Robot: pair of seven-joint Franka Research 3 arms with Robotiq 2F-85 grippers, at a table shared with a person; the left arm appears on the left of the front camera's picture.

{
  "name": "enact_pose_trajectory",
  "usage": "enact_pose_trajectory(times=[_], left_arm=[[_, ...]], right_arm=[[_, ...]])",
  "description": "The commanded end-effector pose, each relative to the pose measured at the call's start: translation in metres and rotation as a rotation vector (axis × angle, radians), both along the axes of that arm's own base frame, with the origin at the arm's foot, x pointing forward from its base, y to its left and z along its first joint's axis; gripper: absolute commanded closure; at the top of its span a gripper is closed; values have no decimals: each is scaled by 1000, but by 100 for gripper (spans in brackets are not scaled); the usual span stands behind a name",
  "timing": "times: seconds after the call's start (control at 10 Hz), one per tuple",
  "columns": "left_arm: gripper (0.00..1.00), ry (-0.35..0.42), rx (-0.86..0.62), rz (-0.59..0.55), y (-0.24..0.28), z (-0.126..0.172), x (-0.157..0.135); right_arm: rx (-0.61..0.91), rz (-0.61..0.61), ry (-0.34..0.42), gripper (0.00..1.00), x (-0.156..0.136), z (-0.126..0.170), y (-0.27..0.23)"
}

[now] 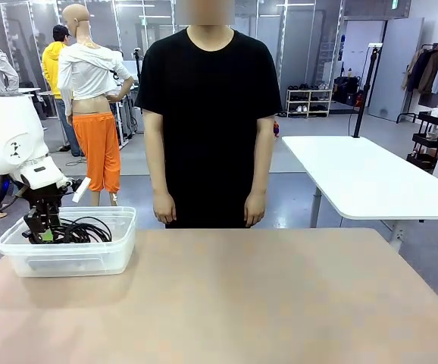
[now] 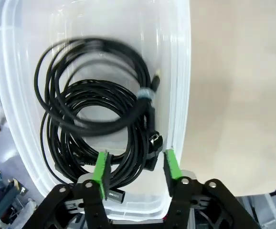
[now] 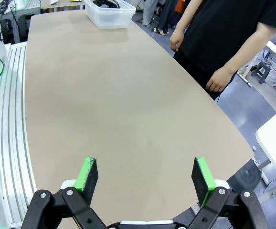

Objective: Organize and store the cables.
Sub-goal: Place the USB Extension Cable into the Organizing box.

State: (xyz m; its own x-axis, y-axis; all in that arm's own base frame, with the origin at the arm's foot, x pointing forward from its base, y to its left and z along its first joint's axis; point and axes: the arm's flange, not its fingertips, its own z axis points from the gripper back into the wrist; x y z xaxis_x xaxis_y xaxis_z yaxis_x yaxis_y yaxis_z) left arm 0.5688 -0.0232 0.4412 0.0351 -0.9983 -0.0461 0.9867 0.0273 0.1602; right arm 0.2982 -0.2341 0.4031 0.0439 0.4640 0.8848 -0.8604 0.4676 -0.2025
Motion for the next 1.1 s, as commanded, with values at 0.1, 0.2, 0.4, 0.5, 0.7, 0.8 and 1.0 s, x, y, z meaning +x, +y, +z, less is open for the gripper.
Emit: enact_pose_trajectory(times=[0.1, 0.2, 0.4, 0.5, 0.7, 0.8, 1.0], left_arm=[[0, 16, -8, 27, 1, 9, -2], [7, 15, -4, 26, 1, 9, -3], [0, 11, -2, 37, 2, 9, -4], [0, 7, -9, 53, 3, 10, -3], [0, 26, 53, 76, 4, 2, -1], [0, -1, -4, 31, 2, 5, -2], [0, -1, -4, 31, 2, 5, -2]], right_arm=[[0, 2, 19, 0, -1, 4, -1], [0, 2, 19, 0, -1, 4, -1], [0, 2, 19, 0, -1, 4, -1], [0, 2, 19, 0, -1, 4, -1], [0, 2, 19, 0, -1, 4, -1], [0, 2, 19, 0, -1, 4, -1], [0, 2, 19, 0, -1, 4, -1]])
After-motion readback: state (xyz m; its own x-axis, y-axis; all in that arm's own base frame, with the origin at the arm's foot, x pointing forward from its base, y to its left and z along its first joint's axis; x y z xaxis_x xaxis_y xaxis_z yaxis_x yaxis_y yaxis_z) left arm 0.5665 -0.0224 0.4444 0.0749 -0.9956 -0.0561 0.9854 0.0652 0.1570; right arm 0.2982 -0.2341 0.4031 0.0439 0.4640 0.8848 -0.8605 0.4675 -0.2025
